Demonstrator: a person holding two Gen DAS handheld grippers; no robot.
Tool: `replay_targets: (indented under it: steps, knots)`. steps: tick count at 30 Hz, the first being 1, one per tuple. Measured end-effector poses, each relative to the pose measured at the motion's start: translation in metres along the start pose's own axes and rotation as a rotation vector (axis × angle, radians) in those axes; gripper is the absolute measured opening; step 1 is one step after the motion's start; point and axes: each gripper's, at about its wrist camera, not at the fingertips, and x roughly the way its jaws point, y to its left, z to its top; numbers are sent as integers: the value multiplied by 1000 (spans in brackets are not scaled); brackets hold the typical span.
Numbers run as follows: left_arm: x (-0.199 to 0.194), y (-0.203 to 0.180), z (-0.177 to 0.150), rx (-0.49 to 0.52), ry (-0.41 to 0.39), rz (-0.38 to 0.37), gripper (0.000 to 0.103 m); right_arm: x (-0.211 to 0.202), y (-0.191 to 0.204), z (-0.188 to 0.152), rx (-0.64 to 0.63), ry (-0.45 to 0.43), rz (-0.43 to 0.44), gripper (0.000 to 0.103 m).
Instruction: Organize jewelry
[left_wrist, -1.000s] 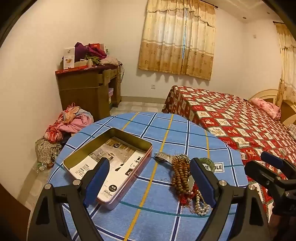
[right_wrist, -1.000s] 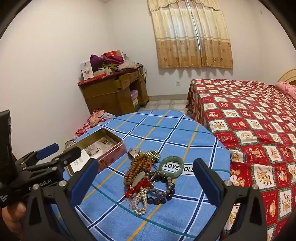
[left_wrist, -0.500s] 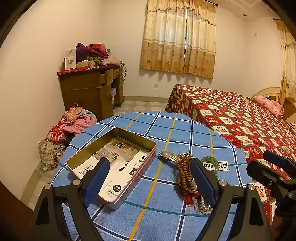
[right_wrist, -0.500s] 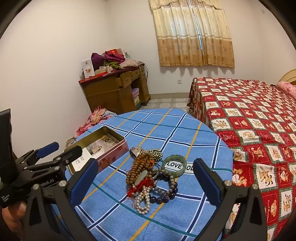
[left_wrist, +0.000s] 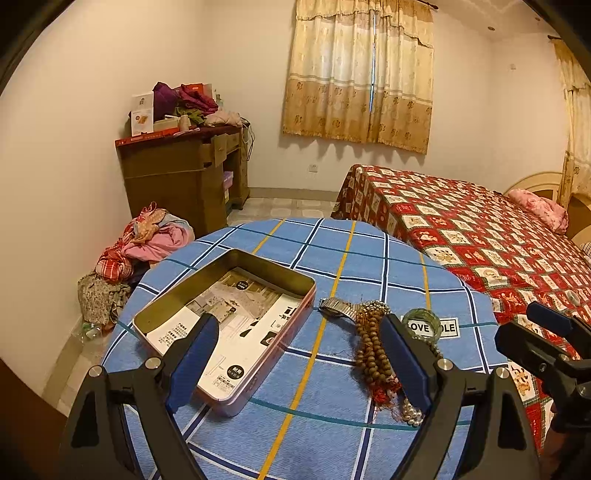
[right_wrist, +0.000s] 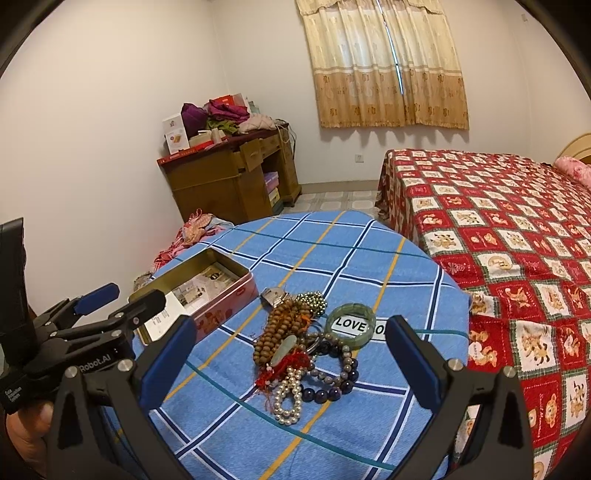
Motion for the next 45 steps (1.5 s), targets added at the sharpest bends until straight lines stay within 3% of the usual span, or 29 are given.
replay_targets:
  steps: [45]
  knots:
    - [3, 6, -5, -3, 12, -2, 88, 7, -3, -9, 36, 27, 15, 103]
